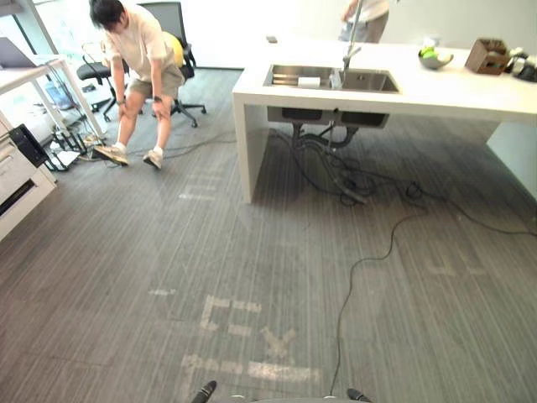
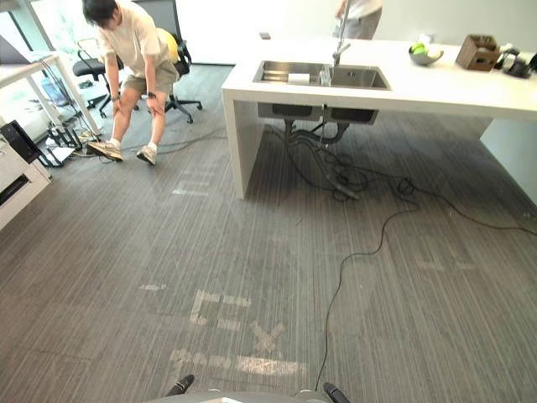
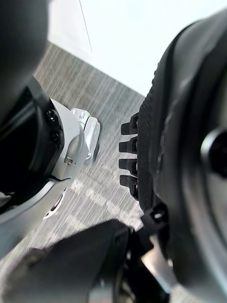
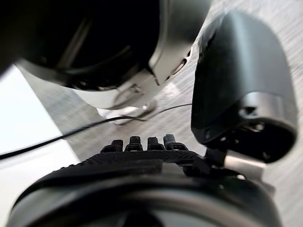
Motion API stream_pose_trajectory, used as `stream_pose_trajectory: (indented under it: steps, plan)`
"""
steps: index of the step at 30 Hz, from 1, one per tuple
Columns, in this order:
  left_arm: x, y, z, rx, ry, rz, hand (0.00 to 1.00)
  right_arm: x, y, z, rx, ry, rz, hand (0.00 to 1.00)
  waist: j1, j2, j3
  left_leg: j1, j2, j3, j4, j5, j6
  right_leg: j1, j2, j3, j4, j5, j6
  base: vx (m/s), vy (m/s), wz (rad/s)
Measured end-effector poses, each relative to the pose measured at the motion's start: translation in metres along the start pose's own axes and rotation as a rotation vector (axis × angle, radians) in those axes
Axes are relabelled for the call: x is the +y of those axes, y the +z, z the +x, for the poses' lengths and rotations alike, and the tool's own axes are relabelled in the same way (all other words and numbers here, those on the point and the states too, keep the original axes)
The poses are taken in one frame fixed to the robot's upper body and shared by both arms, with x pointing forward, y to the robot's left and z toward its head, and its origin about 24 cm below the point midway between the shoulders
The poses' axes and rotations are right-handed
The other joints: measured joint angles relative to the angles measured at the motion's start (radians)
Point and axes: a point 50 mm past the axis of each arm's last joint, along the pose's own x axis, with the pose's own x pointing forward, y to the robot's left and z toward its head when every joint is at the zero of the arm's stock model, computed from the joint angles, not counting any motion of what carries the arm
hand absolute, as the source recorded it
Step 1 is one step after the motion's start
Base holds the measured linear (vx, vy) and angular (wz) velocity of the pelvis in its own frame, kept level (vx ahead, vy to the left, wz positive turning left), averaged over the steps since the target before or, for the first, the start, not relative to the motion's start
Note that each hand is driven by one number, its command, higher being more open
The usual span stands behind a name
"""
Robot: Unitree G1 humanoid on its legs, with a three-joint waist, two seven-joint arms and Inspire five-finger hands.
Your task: Walk over to the sink, pick up the cup, carry it to the dishwasher, place the cup inside the dishwasher, then close the dishwasher door
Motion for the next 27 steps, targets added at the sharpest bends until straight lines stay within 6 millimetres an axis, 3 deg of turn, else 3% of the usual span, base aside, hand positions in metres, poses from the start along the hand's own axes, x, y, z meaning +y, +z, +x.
stream_pose_trajectory:
  steps: [5,8,12,18,21,27]
  plan:
    - [-0.007,0.015,0.000,-0.080,-0.038,-0.076,1.00,0.010,0.012,0.001,-0.082,0.018,-0.030,1.00,0.006,0.001,0.009,0.085,-0.002,0.003,-0.069,0.017,0.003,0.085,0.016,-0.008,-0.084,0.023,0.001,0.07,-0.016,-0.02]
    - [-0.023,0.027,0.000,-0.106,-0.143,-0.108,1.00,0.032,0.033,0.001,-0.153,0.065,-0.083,1.00,0.004,-0.001,0.015,0.094,0.000,0.006,-0.092,0.023,-0.005,0.091,0.022,-0.013,-0.100,0.024,0.003,0.04,-0.028,-0.04]
    - [-0.028,0.036,-0.001,-0.154,-0.144,-0.078,1.00,0.065,0.052,-0.002,-0.225,0.110,-0.175,1.00,0.009,0.001,0.029,0.104,0.003,0.002,-0.107,0.029,-0.008,0.104,0.029,-0.028,-0.116,0.024,0.007,0.05,-0.038,0.05]
    - [-0.047,0.053,-0.004,-0.236,-0.130,-0.074,1.00,0.106,0.067,-0.008,-0.293,0.194,-0.225,1.00,0.017,0.004,0.032,0.121,0.005,0.014,-0.113,0.020,-0.026,0.119,0.029,-0.033,-0.115,0.010,0.052,0.02,-0.009,-0.03]
    - [-0.050,0.057,-0.005,-0.245,-0.126,-0.071,1.00,0.112,0.066,-0.009,-0.292,0.212,-0.232,1.00,0.020,0.005,0.033,0.127,0.005,0.015,-0.112,0.015,-0.033,0.119,0.024,-0.037,-0.097,-0.004,0.074,0.02,0.010,0.02]
    - [-0.054,0.058,-0.006,-0.243,-0.119,-0.050,1.00,0.109,0.060,-0.007,-0.251,0.206,-0.232,1.00,0.020,0.011,0.040,0.131,0.004,0.020,-0.091,0.000,-0.057,0.119,0.015,-0.038,-0.071,-0.010,0.081,0.01,0.009,-0.03]
